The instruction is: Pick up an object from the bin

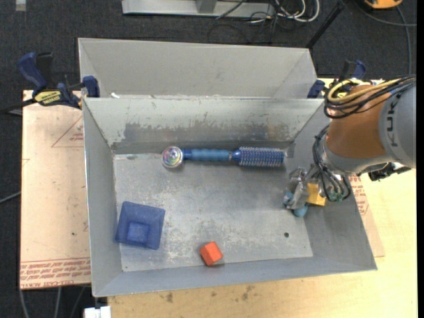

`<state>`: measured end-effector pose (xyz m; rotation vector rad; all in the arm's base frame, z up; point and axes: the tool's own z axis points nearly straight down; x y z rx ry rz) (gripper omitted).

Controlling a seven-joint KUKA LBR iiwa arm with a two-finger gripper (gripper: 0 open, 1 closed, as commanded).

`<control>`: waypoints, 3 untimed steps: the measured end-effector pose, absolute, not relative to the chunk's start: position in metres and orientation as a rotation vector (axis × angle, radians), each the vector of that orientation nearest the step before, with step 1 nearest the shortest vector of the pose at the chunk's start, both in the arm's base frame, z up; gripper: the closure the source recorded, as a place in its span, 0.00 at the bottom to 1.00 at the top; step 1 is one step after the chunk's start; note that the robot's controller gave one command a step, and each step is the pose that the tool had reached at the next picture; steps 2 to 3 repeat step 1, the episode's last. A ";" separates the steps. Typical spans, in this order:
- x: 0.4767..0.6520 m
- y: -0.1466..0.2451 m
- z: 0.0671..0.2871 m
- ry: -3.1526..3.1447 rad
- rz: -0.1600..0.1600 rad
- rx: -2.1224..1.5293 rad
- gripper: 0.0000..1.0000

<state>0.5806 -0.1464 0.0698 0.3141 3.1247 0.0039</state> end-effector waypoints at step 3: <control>0.580 -0.153 0.238 3.111 -0.002 0.335 1.00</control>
Offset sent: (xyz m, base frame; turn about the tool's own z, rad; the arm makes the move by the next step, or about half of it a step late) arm -0.0036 -0.0071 0.1632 0.0159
